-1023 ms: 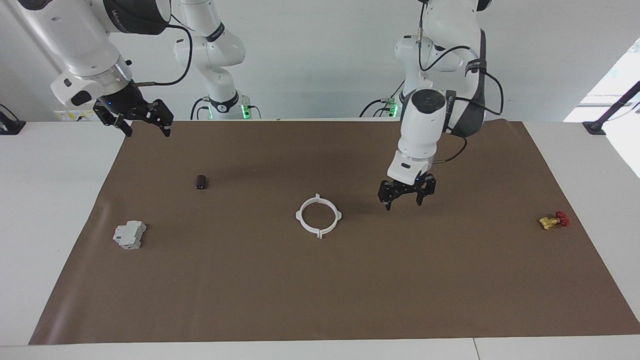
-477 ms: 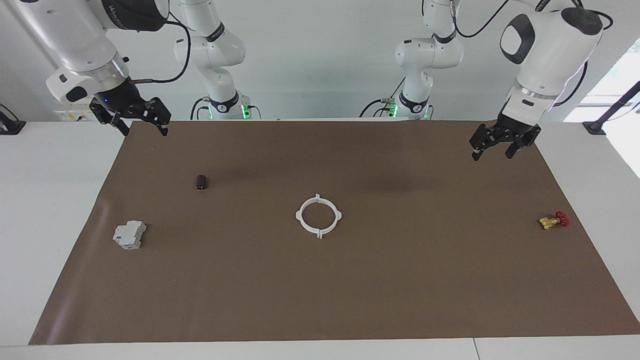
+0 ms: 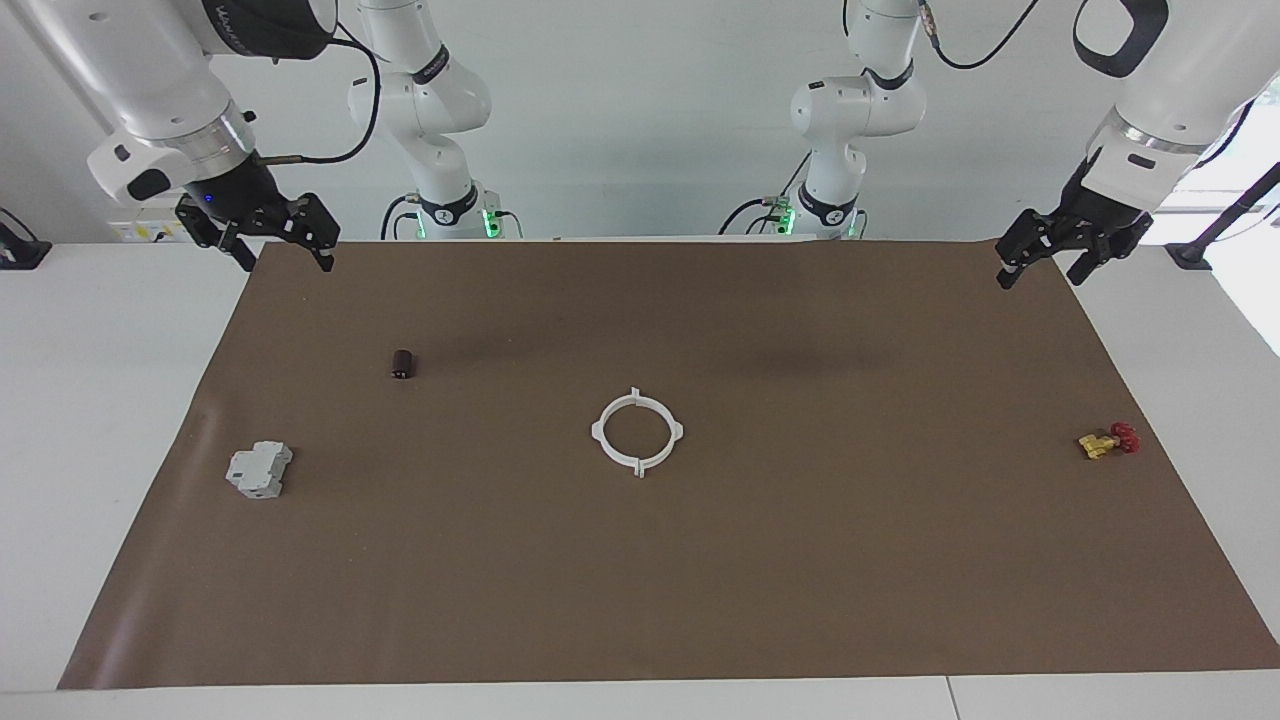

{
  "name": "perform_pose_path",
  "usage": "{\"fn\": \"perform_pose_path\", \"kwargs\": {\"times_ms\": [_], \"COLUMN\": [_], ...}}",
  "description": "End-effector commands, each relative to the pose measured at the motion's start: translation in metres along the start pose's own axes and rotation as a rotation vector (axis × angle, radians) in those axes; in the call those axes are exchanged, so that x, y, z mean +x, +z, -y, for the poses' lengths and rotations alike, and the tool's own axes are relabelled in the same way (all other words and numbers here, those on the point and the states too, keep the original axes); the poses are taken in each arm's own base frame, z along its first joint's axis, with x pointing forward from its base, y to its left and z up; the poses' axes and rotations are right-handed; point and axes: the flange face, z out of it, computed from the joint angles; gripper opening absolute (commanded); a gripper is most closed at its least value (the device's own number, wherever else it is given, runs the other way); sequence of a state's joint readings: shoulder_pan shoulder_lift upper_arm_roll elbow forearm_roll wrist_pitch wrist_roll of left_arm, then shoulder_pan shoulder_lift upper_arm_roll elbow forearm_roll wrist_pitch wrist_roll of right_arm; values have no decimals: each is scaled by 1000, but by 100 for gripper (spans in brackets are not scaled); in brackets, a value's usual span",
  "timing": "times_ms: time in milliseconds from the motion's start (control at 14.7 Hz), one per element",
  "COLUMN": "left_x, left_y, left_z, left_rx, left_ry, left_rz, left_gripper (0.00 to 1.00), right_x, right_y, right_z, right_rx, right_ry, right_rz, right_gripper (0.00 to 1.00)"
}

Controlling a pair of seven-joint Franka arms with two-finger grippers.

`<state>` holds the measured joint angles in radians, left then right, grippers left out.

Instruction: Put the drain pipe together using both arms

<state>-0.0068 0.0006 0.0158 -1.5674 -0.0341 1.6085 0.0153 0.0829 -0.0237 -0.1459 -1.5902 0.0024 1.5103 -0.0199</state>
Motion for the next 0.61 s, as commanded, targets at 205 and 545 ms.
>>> {"fn": "perform_pose_path", "kwargs": {"times_ms": [205,545], "left_x": [-1,-1], "left_y": [2,3], "left_z": [-3,-2], "left_rx": [-11,-10], "left_ry": [18,16], "left_rz": [30,33], "left_gripper": [100,100], "right_x": [4,4], "right_y": [-2,-2], "right_z": [-5,-6], "right_rx": [-13,-13], "right_ry": [-9,-7], "right_rz": [-11,-11], "right_gripper": [100,100]}}
